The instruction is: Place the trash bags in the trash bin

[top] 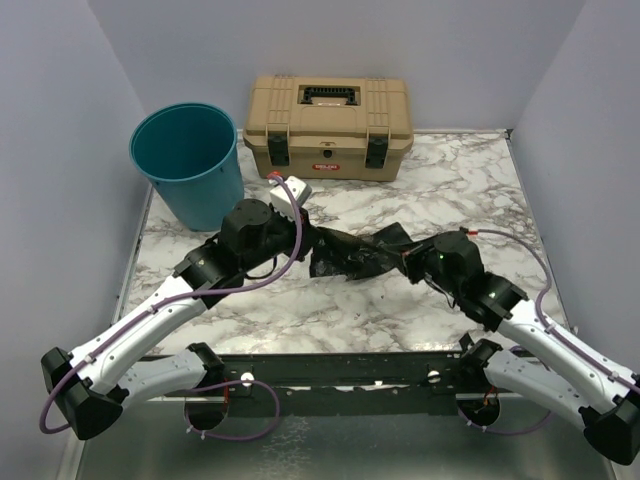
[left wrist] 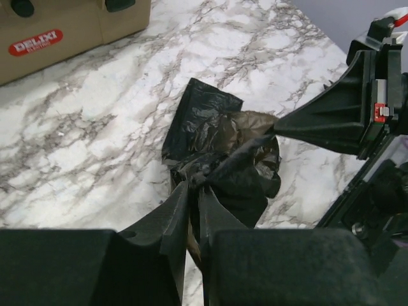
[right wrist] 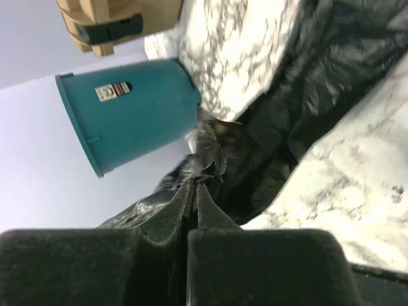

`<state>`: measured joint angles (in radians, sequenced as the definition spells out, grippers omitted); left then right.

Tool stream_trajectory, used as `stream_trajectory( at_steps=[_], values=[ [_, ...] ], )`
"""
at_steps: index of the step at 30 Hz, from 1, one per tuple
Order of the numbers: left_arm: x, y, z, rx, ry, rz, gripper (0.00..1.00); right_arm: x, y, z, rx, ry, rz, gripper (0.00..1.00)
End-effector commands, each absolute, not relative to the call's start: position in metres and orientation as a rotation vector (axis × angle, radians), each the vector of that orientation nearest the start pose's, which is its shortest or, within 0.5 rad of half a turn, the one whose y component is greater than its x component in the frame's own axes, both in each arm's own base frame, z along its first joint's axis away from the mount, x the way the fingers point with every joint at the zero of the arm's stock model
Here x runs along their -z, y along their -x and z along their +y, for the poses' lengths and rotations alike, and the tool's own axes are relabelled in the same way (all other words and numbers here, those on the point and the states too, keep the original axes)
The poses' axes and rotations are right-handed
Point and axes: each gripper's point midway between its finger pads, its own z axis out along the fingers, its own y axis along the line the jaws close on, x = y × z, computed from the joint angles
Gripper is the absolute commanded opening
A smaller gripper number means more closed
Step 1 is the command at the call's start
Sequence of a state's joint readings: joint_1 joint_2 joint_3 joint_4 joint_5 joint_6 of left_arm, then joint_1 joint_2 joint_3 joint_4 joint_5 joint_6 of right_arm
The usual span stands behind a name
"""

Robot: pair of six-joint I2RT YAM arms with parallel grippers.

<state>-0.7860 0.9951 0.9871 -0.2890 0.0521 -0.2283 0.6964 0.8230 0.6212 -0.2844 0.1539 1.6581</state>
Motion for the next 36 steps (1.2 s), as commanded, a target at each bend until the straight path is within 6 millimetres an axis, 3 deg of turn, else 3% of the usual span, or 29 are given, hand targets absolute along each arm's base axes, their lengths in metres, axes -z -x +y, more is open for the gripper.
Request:
stream_trajectory(
  at_steps=[1,3,4,5,6,8,13,19,23,26,29,31,36],
  values=[
    [-0.279,-0.227,-0.250,0.722,-0.542,1.878,0.20,-0.208,-0.240,0.176,-0.960,-1.005,1.980,0.00],
    [-0.273,-0.220,-0.255,0.756,-0.580,1.896,0.29,-0.210,-0.236,0.174,-0.928,-0.908,2.007,0.00],
    [-0.271,-0.216,-0.258,0.779,-0.608,1.902,0.15,-0.210,-0.234,0.175,-0.914,-0.857,2.026,0.00],
    [-0.269,-0.213,-0.261,0.799,-0.629,1.910,0.09,-0.208,-0.231,0.173,-0.895,-0.835,2.044,0.00],
    [-0.267,-0.210,-0.263,0.818,-0.643,1.918,0.16,-0.206,-0.229,0.171,-0.874,-0.819,2.061,0.00],
    [-0.262,-0.204,-0.271,0.868,-0.680,1.938,0.48,-0.207,-0.227,0.171,-0.857,-0.754,2.073,0.00],
    [-0.253,-0.198,-0.288,0.944,-0.771,1.974,0.70,-0.213,-0.226,0.171,-0.789,-0.559,2.100,0.00],
    [-0.210,-0.192,-0.305,1.000,-0.890,2.109,0.75,-0.189,-0.217,0.170,-0.670,-0.470,2.263,0.01],
    [-0.181,-0.206,-0.294,0.871,-0.770,2.238,0.71,-0.169,-0.199,0.183,-0.733,-0.353,2.360,0.07],
    [-0.169,-0.228,-0.269,0.670,-0.551,2.285,0.72,-0.163,-0.177,0.206,-0.946,-0.230,2.385,0.20],
    [-0.159,-0.235,-0.250,0.574,-0.407,2.308,0.72,-0.160,-0.158,0.222,-1.119,-0.189,2.390,0.31],
    [-0.150,-0.232,-0.247,0.573,-0.374,2.336,0.72,-0.155,-0.151,0.231,-1.134,-0.156,2.433,0.43],
    [-0.132,-0.227,-0.249,0.578,-0.353,2.405,0.68,-0.136,-0.132,0.259,-1.035,-0.078,2.568,0.59]
  ],
)
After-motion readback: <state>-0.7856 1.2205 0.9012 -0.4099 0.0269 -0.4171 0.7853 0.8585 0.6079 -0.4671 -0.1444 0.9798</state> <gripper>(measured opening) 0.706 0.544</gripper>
